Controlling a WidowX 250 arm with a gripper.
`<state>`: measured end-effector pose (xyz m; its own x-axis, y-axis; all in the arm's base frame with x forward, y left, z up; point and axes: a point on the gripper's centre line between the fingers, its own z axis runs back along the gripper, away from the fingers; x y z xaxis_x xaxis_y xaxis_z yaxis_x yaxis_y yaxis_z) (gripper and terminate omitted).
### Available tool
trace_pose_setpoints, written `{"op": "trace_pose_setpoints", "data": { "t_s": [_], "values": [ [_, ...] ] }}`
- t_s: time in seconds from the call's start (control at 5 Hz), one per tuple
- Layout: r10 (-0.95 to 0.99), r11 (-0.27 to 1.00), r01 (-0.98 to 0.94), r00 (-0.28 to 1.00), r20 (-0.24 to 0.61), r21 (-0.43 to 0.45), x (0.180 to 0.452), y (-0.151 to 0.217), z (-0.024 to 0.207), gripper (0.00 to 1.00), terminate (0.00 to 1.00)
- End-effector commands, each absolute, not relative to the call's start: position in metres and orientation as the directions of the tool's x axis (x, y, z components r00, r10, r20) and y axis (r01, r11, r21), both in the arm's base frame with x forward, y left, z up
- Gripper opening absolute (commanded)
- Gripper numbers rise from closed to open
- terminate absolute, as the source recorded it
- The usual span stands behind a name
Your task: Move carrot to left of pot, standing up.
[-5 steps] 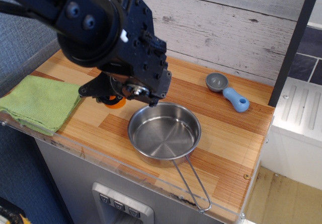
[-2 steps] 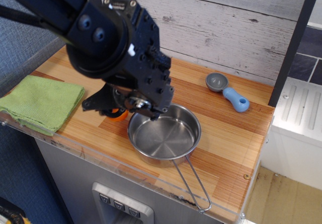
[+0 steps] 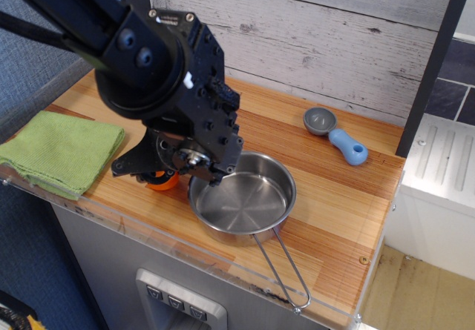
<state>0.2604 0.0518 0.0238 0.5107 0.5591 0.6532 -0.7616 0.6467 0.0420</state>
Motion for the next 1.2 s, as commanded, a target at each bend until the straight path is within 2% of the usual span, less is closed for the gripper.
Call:
{"op": "trace_pose_setpoints", "data": {
  "t_s": [0.0,0.2,0.6,1.0],
  "values": [
    [0.572,0.65,-0.759,0.513,0.64,0.028,0.267,0.053,0.025,0.0,0.0],
    [0.587,0.622,-0.782,0.501,0.636,0.043,0.267,0.051,0.028,1.0,0.0],
    [0.596,0.616,-0.787,0.489,0.637,0.029,0.267,0.048,0.036,1.0,0.0],
    [0.577,0.627,-0.779,0.447,0.683,-0.019,0.264,0.046,0.069,1.0,0.0]
  ]
}}
